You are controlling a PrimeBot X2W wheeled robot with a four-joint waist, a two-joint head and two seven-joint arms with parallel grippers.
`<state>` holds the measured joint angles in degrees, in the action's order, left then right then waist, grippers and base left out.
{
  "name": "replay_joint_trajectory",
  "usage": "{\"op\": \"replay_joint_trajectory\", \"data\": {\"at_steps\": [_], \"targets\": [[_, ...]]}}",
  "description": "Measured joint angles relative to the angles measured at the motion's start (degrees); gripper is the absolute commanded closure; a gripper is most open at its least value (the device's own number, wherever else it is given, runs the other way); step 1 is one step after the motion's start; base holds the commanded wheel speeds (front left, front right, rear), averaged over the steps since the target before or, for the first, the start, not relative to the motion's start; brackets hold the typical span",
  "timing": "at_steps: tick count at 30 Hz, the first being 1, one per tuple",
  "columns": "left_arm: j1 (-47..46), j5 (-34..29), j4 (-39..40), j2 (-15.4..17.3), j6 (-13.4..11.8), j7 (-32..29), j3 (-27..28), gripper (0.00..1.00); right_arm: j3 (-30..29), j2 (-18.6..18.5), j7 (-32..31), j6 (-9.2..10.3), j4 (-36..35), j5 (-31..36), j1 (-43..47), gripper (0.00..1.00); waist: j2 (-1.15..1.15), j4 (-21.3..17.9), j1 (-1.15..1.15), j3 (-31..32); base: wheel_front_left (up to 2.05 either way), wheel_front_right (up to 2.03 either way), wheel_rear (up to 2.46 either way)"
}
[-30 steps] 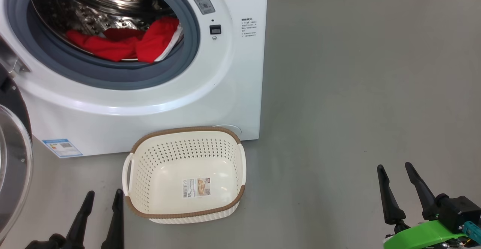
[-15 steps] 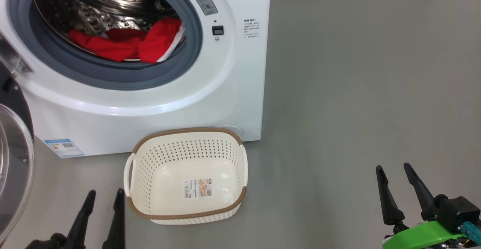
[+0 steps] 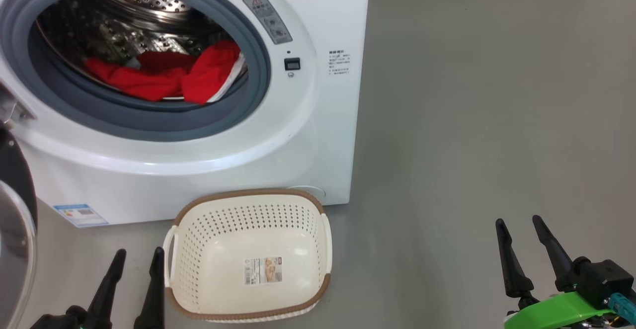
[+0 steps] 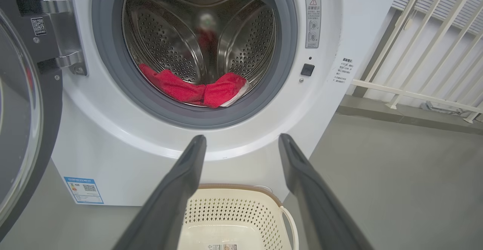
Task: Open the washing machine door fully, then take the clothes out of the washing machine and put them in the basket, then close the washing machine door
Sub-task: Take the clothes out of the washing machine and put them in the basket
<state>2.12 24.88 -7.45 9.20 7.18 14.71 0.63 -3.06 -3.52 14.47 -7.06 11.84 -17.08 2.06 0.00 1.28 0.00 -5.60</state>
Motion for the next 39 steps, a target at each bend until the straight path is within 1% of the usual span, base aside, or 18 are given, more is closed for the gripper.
{"op": "replay_joint_trajectory", "data": {"at_steps": [12,23,31,34,39], "targets": [[-1.2,-0.2,-0.3,0.0,0.0,0.0,-0.2,0.00,-0.1,0.1,0.0,0.01,-0.1,0.0,0.0,0.00,0.00,0.1,0.00,-0.3,0.84,-0.92,0.08],[-1.2,-0.3,-0.5,0.0,0.0,0.0,-0.5,0.00,0.0,0.1,0.0,0.01,-0.1,0.0,0.0,0.00,0.00,0.2,0.00,-0.2,0.04,-0.04,0.00],[-1.3,-0.3,-2.6,0.0,0.0,0.0,-1.7,0.00,0.1,0.1,0.0,0.00,-0.2,0.0,0.0,0.00,0.00,0.2,0.00,-1.0,0.00,0.00,0.00],[-3.2,-0.3,-4.6,0.1,0.0,0.0,-2.3,0.00,0.0,0.1,0.0,0.00,-0.3,0.0,-0.1,0.00,0.00,0.2,0.00,-1.8,0.00,0.00,0.00],[-9.4,0.0,-8.7,0.9,0.0,0.0,-3.3,0.00,0.0,0.3,0.0,0.01,-0.6,0.3,-0.8,0.00,0.00,0.2,0.00,-3.5,0.00,0.00,0.00]]}}
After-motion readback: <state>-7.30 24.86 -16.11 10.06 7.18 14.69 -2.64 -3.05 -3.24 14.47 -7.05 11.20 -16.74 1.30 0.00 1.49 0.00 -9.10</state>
